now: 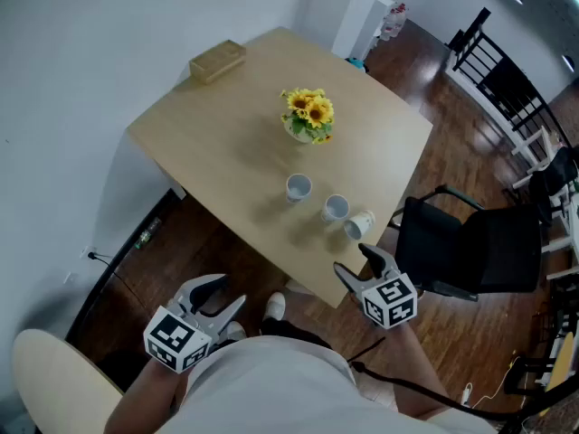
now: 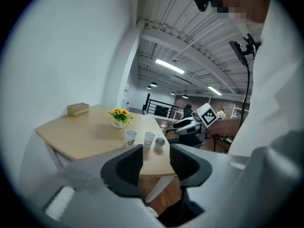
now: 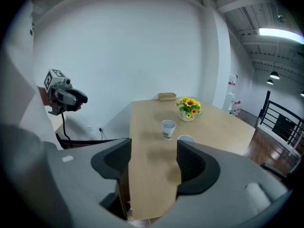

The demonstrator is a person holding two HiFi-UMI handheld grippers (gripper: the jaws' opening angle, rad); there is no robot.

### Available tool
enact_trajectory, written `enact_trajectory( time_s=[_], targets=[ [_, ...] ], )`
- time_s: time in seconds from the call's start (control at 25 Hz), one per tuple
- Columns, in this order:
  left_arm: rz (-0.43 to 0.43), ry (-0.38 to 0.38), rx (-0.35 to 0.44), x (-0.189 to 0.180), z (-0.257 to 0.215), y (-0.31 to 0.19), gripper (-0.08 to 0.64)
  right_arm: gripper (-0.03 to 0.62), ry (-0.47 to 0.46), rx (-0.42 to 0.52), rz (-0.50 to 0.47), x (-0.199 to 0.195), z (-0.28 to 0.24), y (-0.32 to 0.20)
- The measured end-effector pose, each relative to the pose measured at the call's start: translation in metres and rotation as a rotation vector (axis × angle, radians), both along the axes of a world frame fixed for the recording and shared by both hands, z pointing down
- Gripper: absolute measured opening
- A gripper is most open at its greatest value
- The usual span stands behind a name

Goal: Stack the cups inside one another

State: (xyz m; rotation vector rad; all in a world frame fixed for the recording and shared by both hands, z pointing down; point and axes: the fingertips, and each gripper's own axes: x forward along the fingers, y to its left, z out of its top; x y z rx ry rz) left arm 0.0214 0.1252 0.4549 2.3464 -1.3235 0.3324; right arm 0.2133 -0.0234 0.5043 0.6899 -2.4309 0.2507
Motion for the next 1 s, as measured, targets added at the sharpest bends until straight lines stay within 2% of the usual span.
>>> enact_trajectory(
  time_s=[0.24, 0.36, 0.56, 0.76, 1.0],
  targets=[
    [0.01, -0.015, 0.024, 0.009, -0.009, -0.063, 0.189, 0.322, 0.068, 0.036, -0.004, 0.007, 0.02, -0.075],
    [0.022, -0.012, 0.013, 0.011, -0.006, -0.085, 0.189, 0.341, 0.108, 0.026, 0.011, 0.006, 0.039, -0.102],
    [0.127, -0.008, -0.011, 0.008, -0.004, -0.117, 0.189, 0.38, 0.178, -0.039, 0.065, 0.001, 0.074, -0.134],
    [0.242, -0.021, -0.01, -0.009, -0.009, -0.15, 0.189, 0.39, 0.242, -0.105, 0.127, -0.013, 0.105, -0.157],
    [0.295, -0.007, -0.022, -0.038, -0.009, -0.174, 0.189, 0.396, 0.324, -0.176, 0.165, -0.026, 0.136, -0.161]
  ],
)
